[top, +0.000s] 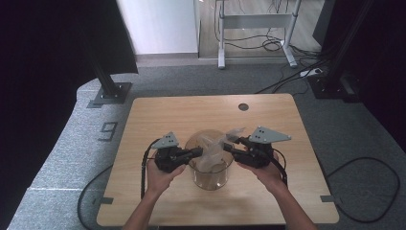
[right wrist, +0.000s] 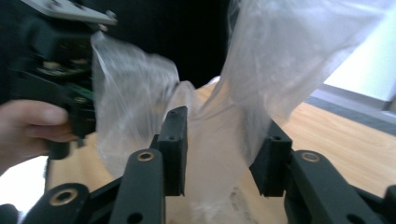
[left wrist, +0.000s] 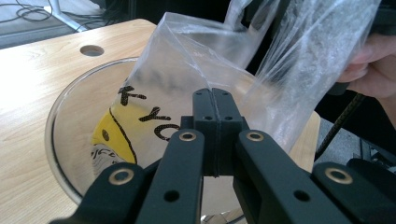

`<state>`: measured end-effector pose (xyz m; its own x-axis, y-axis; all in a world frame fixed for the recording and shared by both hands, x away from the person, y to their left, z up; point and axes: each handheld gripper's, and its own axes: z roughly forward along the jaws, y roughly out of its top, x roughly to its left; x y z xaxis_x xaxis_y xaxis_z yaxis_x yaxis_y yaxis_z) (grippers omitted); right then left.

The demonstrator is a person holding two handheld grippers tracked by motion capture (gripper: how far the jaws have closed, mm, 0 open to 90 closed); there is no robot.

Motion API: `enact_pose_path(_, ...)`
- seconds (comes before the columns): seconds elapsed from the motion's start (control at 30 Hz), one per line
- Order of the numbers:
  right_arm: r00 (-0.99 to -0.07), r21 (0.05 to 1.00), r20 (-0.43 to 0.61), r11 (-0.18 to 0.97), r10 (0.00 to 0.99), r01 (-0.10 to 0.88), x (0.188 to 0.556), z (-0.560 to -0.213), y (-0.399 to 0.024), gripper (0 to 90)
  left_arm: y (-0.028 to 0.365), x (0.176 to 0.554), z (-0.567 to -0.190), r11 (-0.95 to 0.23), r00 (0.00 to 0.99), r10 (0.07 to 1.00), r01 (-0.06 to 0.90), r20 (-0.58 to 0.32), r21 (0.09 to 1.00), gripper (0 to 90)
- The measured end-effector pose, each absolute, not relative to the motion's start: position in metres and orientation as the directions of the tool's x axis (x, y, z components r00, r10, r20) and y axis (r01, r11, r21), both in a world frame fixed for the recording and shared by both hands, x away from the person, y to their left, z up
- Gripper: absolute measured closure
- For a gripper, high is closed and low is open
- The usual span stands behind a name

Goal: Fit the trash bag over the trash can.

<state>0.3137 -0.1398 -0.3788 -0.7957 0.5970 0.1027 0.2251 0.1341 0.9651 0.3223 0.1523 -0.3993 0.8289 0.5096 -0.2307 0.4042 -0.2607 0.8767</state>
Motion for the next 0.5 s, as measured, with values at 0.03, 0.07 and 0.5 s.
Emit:
enact_pose_path(0.03,-0.802,0.965,0.111,0.130,0.587,0.229,0.313,-0.378,-0.141,62.0,0.153,0.322,-0.399,-0.260,0.828,0.512,0.404,-0.230,0.877,90.0)
enact_pose_path(0.07,-0.805,0.964,0.107,0.137,0.584,0.228,0.311,-0.378,-0.140,62.1,0.153,0.322,-0.399,-0.259,0.828,0.512,0.405,-0.231,0.877,90.0)
enact_pose_path(0.5,-0.800,0.960,0.099,0.154,0.592,0.233,0.304,-0.384,-0.148,61.2,0.155,0.322,-0.399,-0.250,0.820,0.525,0.403,-0.227,0.880,90.0)
